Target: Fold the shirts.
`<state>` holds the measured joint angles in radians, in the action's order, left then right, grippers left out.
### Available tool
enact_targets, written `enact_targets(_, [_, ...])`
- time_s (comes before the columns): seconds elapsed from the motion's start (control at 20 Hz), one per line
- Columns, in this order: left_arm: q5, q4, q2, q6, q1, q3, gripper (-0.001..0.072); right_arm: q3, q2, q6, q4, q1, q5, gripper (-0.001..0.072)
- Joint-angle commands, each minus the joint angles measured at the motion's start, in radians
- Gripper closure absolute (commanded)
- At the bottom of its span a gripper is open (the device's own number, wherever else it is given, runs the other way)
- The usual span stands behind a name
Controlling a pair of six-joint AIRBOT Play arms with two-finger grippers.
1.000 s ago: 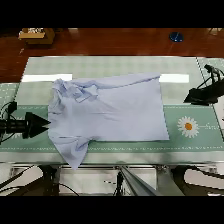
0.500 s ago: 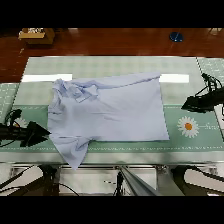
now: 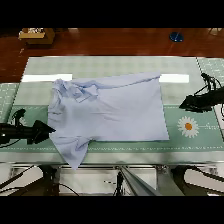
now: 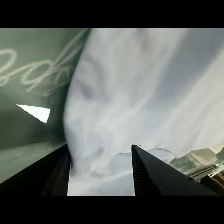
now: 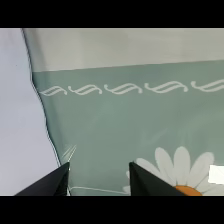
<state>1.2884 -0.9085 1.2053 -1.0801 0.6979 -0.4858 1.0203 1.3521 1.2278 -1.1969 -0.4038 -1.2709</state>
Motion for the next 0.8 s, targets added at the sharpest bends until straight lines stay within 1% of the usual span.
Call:
enact_targets(0.0, [-0.111,0.056,0.019,0.020,-0.079,0.018,0.0237,0.000,-0.018,0.002,0.030,0.000,-0.020,0.0282])
enact_targets(0.05, [-0.119,0.056,0.026,0.020,-0.096,0.018,0.0305,0.000,-0.035,0.002,0.029,0.000,-0.019,0.0279])
enact_targets(0.1, [-0.118,0.056,0.029,0.021,-0.101,0.018,0.0474,0.000,-0.051,0.001,0.028,-0.002,-0.019,0.0275])
enact_targets(0.15, [-0.113,0.056,0.028,0.021,-0.098,0.018,0.0615,0.000,-0.068,0.001,0.030,-0.010,-0.019,0.0276])
enact_targets(0.2, [-0.104,0.053,0.028,0.021,-0.093,0.016,0.0670,0.000,-0.080,0.001,0.030,-0.026,-0.020,0.0275])
enact_targets(0.25, [-0.092,0.052,0.028,0.025,-0.087,0.015,0.0684,0.000,-0.087,0.001,0.029,-0.053,-0.038,0.0275])
enact_targets(0.35, [-0.066,0.053,0.028,0.033,-0.067,0.014,0.0684,-0.021,-0.085,0.001,0.031,-0.134,-0.112,0.0269])
enact_targets(0.4, [-0.054,0.053,0.028,0.043,-0.058,0.014,0.0684,-0.050,-0.086,0.000,0.038,-0.180,-0.144,0.0224])
enact_targets(0.5, [-0.035,0.053,0.028,0.051,-0.040,0.014,0.0685,-0.153,-0.093,-0.006,0.092,-0.266,-0.180,0.0219])
enact_targets(0.6, [-0.019,0.056,0.028,0.067,-0.032,0.014,0.0685,-0.280,-0.115,-0.041,0.136,-0.299,-0.185,0.0219])
enact_targets(0.75, [-0.008,0.067,0.028,0.074,-0.032,0.014,0.0685,-0.426,-0.155,-0.084,0.179,-0.284,-0.156,0.0219])
